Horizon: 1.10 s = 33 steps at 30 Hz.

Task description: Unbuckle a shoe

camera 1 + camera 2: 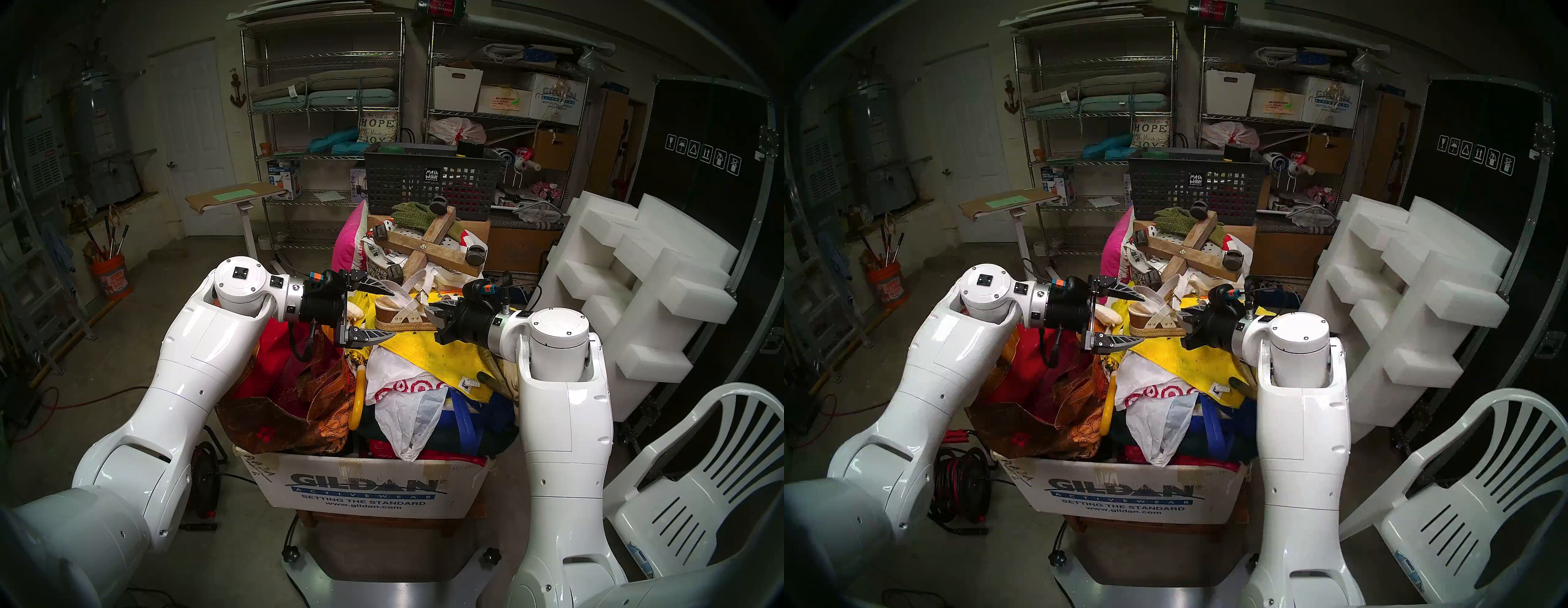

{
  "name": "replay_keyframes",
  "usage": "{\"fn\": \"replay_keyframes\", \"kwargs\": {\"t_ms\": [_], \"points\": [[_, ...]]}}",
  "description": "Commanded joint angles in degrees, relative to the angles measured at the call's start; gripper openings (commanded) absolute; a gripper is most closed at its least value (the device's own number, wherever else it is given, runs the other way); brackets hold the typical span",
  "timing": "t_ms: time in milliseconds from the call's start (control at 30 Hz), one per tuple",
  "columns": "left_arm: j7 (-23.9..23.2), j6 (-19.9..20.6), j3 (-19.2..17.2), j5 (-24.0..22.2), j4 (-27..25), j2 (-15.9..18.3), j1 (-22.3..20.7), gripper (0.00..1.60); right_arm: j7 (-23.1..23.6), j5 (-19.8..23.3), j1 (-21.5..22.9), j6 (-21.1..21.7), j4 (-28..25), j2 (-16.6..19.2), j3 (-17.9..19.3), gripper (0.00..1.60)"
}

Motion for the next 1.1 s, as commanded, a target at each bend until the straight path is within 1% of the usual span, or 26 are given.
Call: {"fn": "replay_keyframes", "kwargs": {"t_ms": [0, 233, 467, 600, 900, 1067], "points": [[-0.1, 0.0, -0.4, -0.3, -0.5, 0.1, -1.0, 1.60, 0.1, 0.4, 0.8, -0.2, -1.2, -0.4, -0.1, 0.88], [-0.1, 0.0, -0.4, -0.3, -0.5, 0.1, -1.0, 1.60, 0.0, 0.5, 0.8, -0.2, -1.2, -0.5, 0.0, 0.92], [-0.1, 0.0, -0.4, -0.3, -0.5, 0.1, -1.0, 1.60, -0.1, 0.5, 0.9, -0.3, -1.2, -0.6, 0.0, 1.09], [-0.1, 0.0, -0.4, -0.3, -0.5, 0.1, -1.0, 1.60, -0.1, 0.6, 0.9, -0.3, -1.2, -0.7, 0.0, 1.14], [-0.1, 0.0, -0.4, -0.3, -0.5, 0.1, -1.0, 1.60, -0.5, 0.5, 0.8, -0.2, -1.5, -1.1, 0.1, 1.16], [-0.1, 0.0, -0.4, -0.3, -0.5, 0.1, -1.0, 1.60, -1.6, 0.3, 0.7, 0.0, -1.9, -1.2, 0.0, 1.10]]}}
